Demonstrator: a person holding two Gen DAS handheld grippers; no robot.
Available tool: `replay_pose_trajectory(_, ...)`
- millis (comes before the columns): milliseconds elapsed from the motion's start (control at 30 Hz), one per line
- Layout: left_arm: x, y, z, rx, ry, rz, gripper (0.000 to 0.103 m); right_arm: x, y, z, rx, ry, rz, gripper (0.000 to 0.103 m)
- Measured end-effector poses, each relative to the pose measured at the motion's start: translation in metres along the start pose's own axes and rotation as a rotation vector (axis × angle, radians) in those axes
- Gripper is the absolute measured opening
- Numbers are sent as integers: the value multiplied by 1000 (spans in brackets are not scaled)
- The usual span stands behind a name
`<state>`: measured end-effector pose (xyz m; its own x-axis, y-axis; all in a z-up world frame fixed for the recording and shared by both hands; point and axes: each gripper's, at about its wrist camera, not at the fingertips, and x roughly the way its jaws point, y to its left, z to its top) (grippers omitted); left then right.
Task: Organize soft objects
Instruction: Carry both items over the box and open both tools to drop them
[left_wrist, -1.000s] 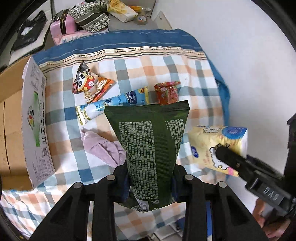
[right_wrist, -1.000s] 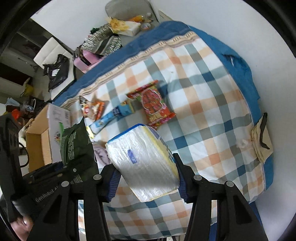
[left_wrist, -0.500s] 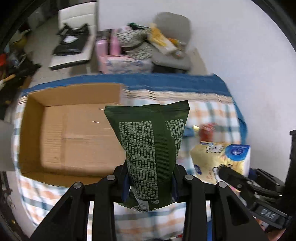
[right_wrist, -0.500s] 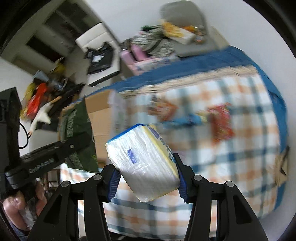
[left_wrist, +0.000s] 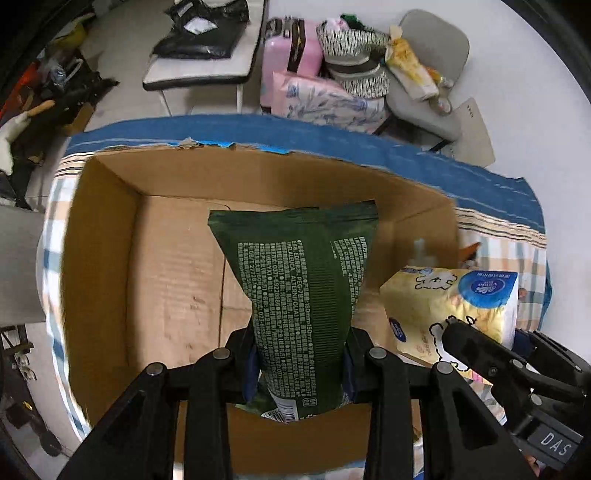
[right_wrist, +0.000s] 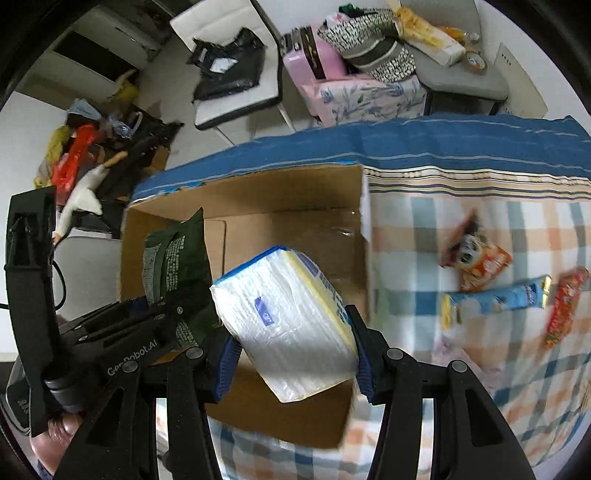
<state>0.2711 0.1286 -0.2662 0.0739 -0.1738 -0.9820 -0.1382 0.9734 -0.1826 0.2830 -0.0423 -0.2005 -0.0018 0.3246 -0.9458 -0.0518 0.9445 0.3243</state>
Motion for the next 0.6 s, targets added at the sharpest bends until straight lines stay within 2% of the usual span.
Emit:
replay_pose_trajectory(167, 31, 13, 24, 24, 48, -19, 33, 38, 6, 25, 25, 43, -22, 56)
replay_pose_trajectory(300, 38, 15, 35, 22, 66, -17, 33, 54, 7, 36, 40, 58, -56, 59)
replay_pose_trajectory(400, 38, 14, 40, 26, 84, -12, 36, 55, 8, 39, 51, 46, -68, 74)
replay_pose_trajectory(467, 36, 14, 39, 34, 83, -12, 36, 52, 8, 41, 58, 37, -83, 76)
replay_pose_trajectory(533, 35, 15, 42, 36, 74, -9, 42, 47, 8, 41, 54, 28, -96, 78)
replay_pose_trajectory(600, 30, 16, 40, 37, 63, -1, 52, 38, 7, 38, 56, 18, -117, 81)
